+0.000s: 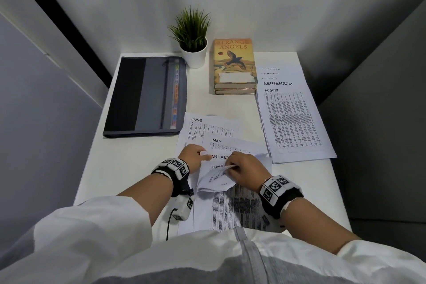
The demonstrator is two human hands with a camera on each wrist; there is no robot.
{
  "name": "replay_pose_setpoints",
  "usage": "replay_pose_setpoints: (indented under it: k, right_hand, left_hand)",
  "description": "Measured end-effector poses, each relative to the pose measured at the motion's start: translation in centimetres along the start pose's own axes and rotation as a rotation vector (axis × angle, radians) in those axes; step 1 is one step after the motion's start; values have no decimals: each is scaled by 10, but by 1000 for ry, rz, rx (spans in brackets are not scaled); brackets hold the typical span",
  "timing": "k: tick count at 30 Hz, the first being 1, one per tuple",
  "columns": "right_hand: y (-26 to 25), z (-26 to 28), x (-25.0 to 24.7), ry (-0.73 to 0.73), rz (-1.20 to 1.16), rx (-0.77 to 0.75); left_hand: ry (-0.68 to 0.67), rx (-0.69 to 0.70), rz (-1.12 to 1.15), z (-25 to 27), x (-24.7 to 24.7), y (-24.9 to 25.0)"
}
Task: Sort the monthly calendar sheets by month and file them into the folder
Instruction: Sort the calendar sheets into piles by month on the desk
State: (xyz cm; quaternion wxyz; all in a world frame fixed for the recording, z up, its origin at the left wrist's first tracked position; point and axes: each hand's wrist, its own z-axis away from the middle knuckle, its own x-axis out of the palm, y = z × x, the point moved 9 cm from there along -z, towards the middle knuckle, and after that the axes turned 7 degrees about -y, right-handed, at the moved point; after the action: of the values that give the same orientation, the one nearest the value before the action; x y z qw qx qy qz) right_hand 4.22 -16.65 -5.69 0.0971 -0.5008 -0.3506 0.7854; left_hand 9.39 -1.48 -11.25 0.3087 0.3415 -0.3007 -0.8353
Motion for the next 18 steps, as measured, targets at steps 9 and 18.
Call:
replay_pose_setpoints:
  k: [9, 18]
  right_hand:
    - [4, -2, 6, 62, 67, -41]
    - [-3, 12, 4, 141, 120, -51]
  left_hand:
    - [73, -13, 83, 7, -16, -14]
    - [49, -44, 111, 10, -15, -16]
